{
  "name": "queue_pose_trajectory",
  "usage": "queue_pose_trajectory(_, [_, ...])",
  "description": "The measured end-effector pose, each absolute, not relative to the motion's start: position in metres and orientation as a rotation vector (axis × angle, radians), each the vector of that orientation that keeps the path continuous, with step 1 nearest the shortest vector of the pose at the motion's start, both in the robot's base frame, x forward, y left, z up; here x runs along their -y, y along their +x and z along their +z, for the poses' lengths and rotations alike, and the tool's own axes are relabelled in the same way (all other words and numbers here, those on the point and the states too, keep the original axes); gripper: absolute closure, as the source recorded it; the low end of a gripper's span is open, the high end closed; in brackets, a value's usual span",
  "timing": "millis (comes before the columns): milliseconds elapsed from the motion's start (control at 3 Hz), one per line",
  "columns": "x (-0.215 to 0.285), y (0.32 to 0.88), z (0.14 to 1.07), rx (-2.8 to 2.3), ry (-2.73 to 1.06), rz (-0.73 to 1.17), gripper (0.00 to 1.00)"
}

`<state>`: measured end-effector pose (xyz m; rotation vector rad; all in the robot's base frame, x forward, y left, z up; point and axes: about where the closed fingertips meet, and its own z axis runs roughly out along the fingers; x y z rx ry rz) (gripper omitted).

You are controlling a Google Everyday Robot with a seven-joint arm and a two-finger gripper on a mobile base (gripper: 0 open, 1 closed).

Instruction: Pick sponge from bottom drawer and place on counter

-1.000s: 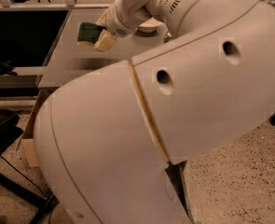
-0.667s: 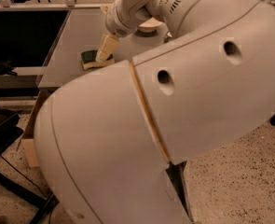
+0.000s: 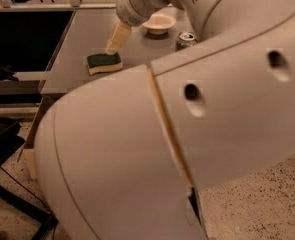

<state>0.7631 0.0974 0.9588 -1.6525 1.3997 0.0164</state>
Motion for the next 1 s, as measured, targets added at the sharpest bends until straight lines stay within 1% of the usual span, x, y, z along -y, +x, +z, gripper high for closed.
queue_pose_trajectory(333, [-0.062,0.763,1.014,-1.386,-1.558,-0.063,0.00])
queue_pose_trajectory(667, [0.023,0.761,1.060,-1.419,-1.326,-0.141,0.00])
queue_pose_trajectory(1000, [0.117,0.749,1.081,-1.434,-1.055,-0.186,0.00])
